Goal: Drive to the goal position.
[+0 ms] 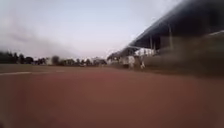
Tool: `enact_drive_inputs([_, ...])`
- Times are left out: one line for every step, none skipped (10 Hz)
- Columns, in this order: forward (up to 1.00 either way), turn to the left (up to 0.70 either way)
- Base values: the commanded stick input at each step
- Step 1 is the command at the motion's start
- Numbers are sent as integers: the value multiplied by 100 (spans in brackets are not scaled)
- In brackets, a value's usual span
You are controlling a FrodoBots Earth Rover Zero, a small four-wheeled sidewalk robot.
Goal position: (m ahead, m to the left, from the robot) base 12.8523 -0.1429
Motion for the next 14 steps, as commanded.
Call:
enact_drive_inputs([70,0])
enact_drive_inputs([70,0])
enact_drive_inputs([70,0])
enact_drive_inputs([70,0])
enact_drive_inputs([70,0])
enact_drive_inputs([70,0])
enact_drive_inputs([70,0])
enact_drive_inputs([70,0])
enact_drive_inputs([70,0])
enact_drive_inputs([70,0])
enact_drive_inputs([70,0])
enact_drive_inputs([70,0])
enact_drive_inputs([70,0])
enact_drive_inputs([70,0])
